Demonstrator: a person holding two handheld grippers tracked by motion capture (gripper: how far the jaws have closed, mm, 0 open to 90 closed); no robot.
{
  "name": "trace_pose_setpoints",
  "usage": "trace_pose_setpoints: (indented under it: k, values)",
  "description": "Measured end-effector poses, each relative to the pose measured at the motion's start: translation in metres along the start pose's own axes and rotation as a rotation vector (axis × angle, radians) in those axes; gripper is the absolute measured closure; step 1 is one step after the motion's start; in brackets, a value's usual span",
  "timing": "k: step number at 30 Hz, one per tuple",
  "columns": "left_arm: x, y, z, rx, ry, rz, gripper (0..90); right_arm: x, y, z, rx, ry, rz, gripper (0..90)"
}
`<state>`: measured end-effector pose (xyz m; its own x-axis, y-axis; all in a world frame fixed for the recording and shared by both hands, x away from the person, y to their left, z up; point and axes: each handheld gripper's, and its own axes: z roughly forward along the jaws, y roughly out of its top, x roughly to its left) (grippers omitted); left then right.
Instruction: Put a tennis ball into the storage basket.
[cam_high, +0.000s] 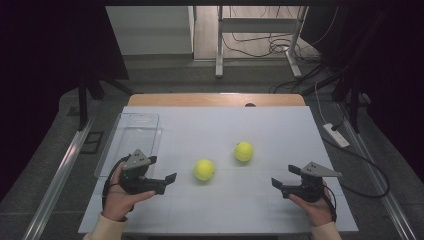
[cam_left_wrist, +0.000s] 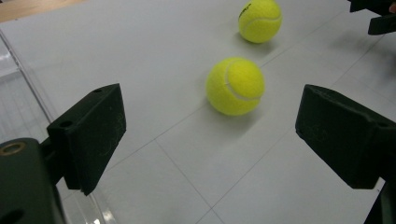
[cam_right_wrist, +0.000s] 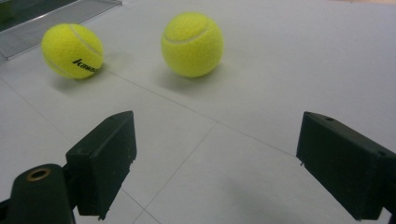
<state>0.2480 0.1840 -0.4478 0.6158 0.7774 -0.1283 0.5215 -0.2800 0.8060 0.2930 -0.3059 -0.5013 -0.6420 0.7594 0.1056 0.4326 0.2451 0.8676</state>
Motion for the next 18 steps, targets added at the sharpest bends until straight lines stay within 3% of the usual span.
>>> trace_pose_setpoints:
  k: [11,18]
  values:
    - [-0.002,0.008,0.012,0.023,-0.012,0.007,9.9,0.0,0.0,0.001,0.002,-0.002,-0.002,12.0]
    - [-0.009,0.015,0.02,0.036,-0.027,0.035,9.8,0.001,-0.001,0.001,0.006,0.0,-0.005,12.0]
